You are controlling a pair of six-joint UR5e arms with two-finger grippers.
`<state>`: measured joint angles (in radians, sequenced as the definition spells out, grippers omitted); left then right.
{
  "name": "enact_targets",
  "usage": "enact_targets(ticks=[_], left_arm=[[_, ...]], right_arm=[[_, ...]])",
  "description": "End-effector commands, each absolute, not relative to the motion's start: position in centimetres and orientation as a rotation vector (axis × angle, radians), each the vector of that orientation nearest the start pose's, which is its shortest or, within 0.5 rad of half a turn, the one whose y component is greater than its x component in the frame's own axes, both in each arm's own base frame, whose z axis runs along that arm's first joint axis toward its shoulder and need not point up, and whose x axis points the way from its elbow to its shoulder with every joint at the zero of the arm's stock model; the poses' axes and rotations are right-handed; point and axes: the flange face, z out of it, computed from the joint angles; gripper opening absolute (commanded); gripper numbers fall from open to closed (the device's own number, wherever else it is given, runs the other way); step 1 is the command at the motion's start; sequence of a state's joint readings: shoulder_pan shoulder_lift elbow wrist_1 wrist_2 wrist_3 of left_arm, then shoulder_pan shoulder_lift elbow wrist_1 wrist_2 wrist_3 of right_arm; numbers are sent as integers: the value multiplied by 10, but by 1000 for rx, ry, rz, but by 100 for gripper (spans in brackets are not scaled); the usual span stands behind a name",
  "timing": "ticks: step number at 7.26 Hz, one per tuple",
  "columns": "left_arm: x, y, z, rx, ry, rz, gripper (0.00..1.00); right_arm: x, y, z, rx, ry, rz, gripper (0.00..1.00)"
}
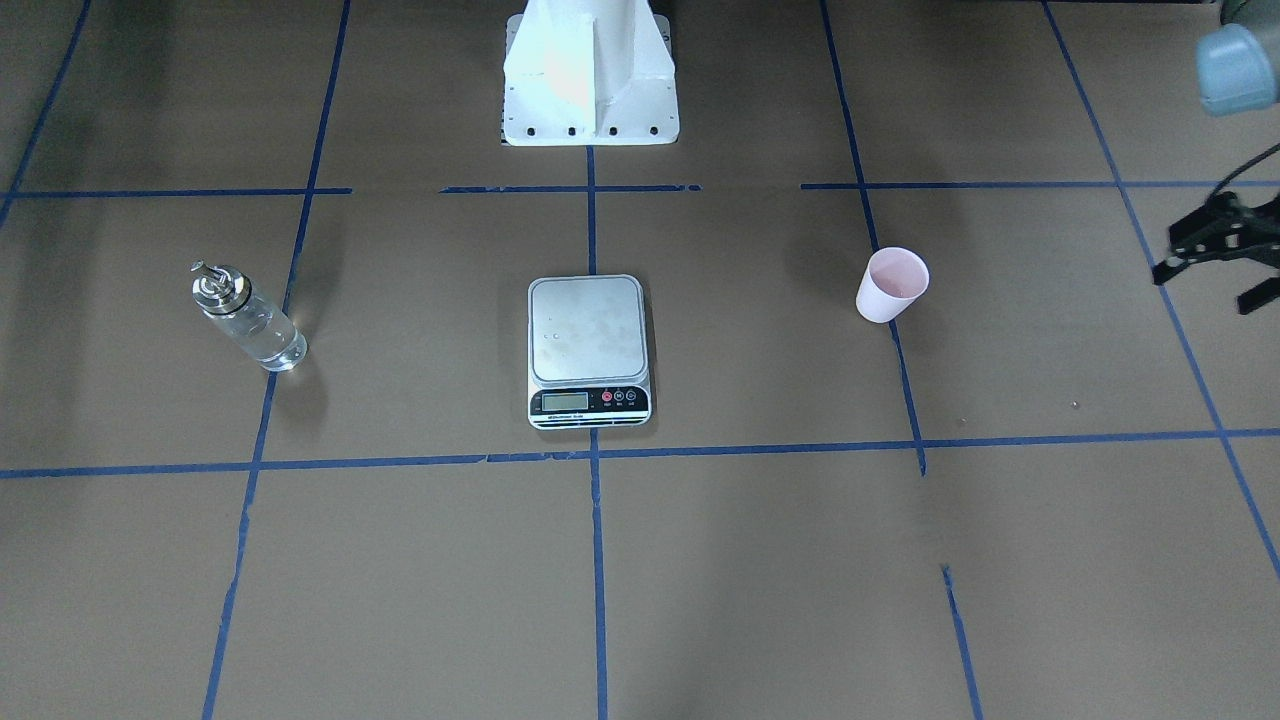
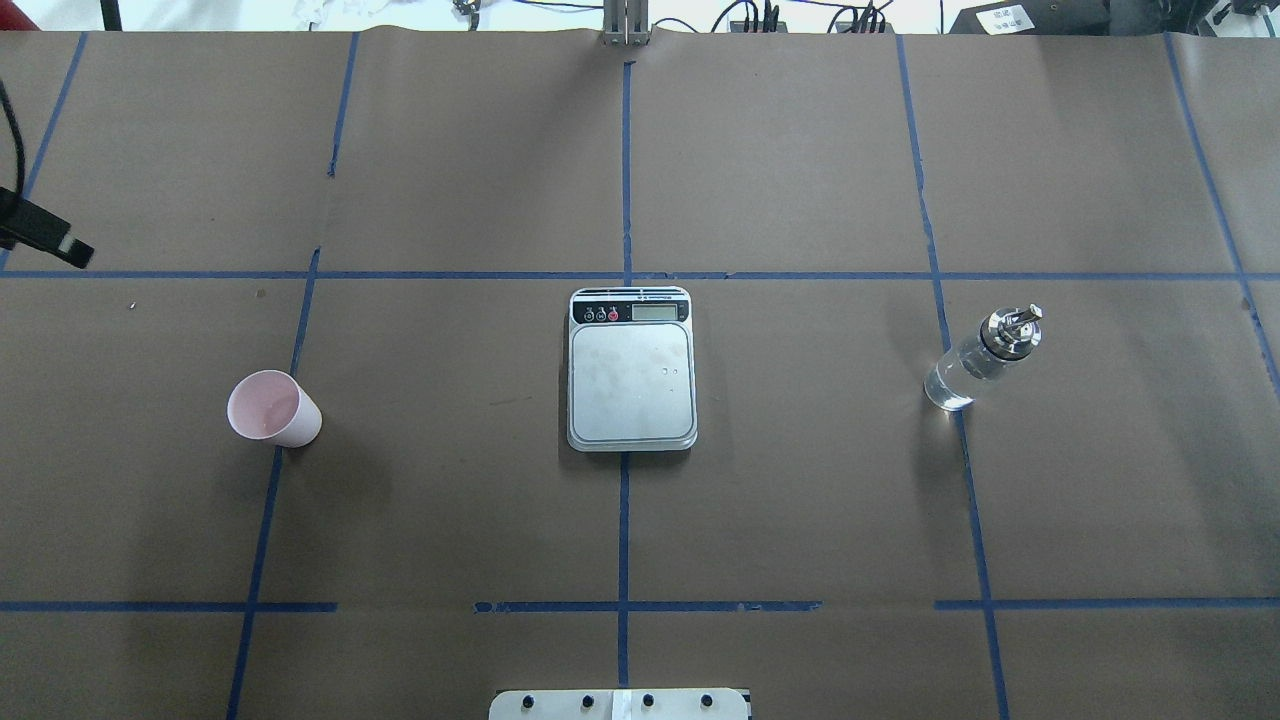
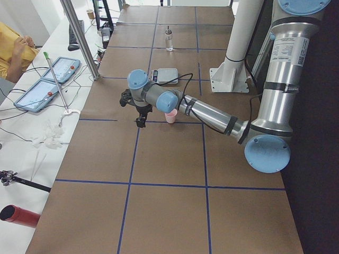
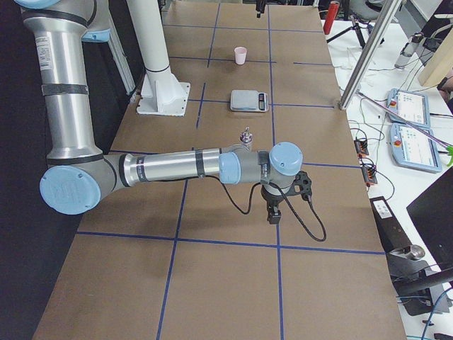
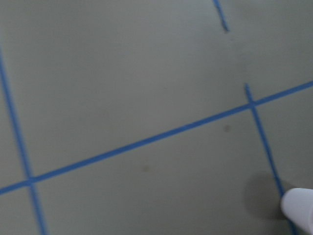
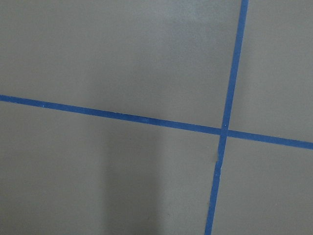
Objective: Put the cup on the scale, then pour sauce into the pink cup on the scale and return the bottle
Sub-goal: 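Reach the left gripper down to the pink paper cup and grasp it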
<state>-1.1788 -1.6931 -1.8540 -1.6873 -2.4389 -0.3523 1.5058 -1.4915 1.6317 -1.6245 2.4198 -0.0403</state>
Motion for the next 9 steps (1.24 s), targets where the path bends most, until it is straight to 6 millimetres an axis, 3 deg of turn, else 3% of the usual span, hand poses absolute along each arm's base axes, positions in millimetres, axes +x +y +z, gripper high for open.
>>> enact_targets(ticks=[1, 3, 9], left_arm=[[219, -487, 424, 62, 1000, 262, 100], [267, -474, 420, 69, 941, 229, 100], [314, -455, 442, 17, 893, 284, 94]], right_arm=[[22, -531, 588, 103, -856, -156, 100], [17, -532, 590, 100, -856, -164, 100], [13, -532, 603, 72, -856, -161, 100]])
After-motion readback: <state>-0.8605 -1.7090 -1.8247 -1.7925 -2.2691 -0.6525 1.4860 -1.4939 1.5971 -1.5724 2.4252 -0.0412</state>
